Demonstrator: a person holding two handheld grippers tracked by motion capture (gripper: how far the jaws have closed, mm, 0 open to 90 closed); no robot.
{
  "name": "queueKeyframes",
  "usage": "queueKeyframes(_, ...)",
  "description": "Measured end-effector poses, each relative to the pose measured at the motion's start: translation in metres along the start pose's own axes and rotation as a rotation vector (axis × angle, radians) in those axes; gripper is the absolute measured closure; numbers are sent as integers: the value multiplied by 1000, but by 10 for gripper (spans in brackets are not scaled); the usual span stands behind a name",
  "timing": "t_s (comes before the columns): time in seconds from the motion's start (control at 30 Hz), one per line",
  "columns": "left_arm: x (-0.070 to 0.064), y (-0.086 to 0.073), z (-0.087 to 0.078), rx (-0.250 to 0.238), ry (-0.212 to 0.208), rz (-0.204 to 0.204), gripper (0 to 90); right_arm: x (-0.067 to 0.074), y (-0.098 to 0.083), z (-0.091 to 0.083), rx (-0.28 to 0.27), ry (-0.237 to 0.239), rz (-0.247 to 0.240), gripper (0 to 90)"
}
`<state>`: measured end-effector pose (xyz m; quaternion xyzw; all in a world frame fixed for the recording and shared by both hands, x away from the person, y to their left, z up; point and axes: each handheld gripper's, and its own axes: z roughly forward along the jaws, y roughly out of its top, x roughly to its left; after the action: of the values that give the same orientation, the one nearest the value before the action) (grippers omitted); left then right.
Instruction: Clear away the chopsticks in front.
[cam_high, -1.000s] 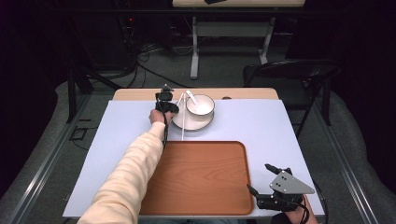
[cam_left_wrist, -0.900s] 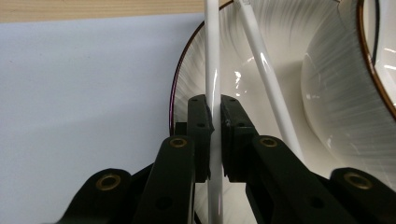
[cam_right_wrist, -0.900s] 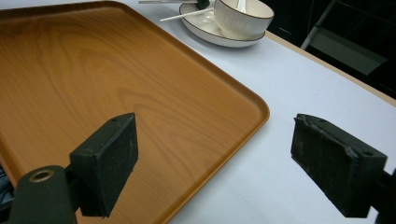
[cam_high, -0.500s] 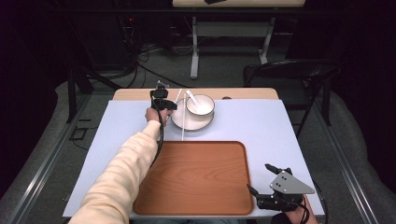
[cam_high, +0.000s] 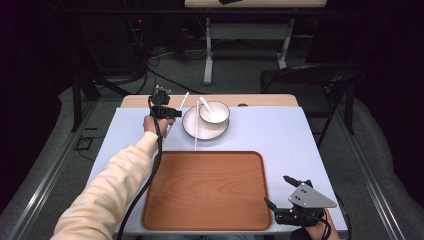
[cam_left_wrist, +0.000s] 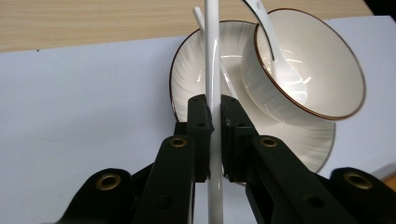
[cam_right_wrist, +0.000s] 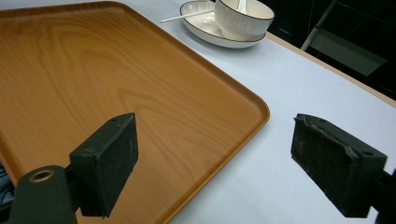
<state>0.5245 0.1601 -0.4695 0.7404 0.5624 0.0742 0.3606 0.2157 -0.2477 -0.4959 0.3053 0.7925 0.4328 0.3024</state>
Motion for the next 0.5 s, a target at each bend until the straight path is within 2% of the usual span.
queueKeyframes(0.27, 5, -15, -30, -34, -17, 3, 836, 0, 0, 0, 2, 0, 0, 143)
queueKeyframes(0.5, 5, -29, -46, -54, -41, 10, 836, 0, 0, 0, 3, 0, 0, 143)
